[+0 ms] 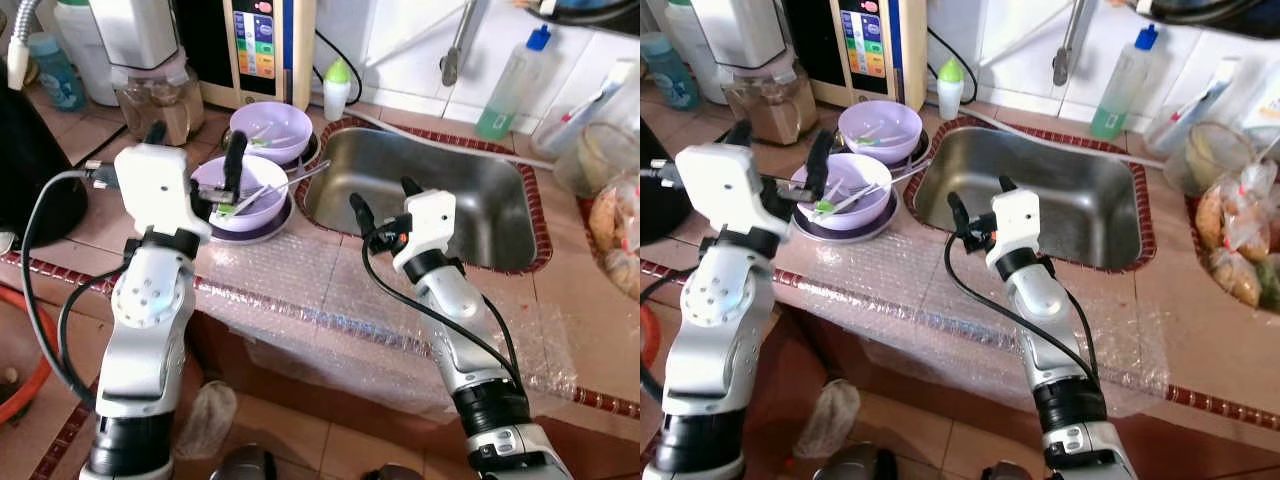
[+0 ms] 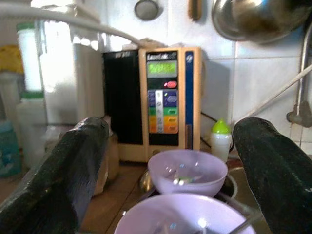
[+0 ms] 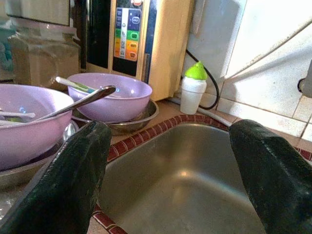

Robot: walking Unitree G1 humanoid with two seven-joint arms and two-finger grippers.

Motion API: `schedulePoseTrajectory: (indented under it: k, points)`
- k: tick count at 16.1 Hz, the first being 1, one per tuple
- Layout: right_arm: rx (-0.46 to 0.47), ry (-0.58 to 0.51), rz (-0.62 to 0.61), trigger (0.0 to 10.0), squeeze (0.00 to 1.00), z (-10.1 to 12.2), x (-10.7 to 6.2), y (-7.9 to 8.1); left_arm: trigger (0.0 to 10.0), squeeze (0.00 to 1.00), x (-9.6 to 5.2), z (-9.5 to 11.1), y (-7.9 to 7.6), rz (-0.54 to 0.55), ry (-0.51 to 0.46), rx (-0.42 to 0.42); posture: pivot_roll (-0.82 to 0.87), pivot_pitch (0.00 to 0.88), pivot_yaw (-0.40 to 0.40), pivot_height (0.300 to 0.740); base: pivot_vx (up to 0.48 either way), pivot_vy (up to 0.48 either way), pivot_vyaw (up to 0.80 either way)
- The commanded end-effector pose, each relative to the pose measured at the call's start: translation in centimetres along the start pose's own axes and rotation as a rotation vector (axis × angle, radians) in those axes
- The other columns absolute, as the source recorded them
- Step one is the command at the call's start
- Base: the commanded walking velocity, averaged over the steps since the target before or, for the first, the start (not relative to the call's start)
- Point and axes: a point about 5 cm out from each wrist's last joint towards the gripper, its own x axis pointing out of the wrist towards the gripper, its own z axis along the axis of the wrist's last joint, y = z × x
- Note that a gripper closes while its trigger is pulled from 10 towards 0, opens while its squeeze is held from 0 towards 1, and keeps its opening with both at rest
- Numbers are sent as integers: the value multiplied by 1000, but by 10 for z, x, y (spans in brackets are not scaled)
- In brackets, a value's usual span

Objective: Kitchen organization

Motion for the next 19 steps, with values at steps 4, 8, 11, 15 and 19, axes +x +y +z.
schedulePoseTrajectory:
  k: [4, 8, 11, 15, 19]
  points:
    - [-1, -8, 30, 10000, 0, 4, -5, 10, 10000, 0, -17, -11, -3, -11, 35, 25, 70, 0, -30, 740, 0, 0, 0]
    - [8, 13, -1, 10000, 0, -2, -16, 12, 10000, 0, -32, -27, -10, -53, 93, 26, 59, 0, -14, 740, 0, 0, 0]
    - [33, 24, 33, 10000, 0, -2, -20, 11, 10000, 0, -45, -48, -15, -65, 149, 33, 44, 0, -15, 740, 0, 0, 0]
    - [25, 31, 33, 10000, 0, -1, -17, 9, 10000, 0, -51, -66, -17, -77, 202, 27, 33, 0, -22, 740, 0, 0, 0]
    - [31, 40, 54, 10000, 0, -1, -17, 14, 4353, 0, -41, -81, -23, -89, 204, 8, 17, 0, -24, 740, 0, 0, 0]
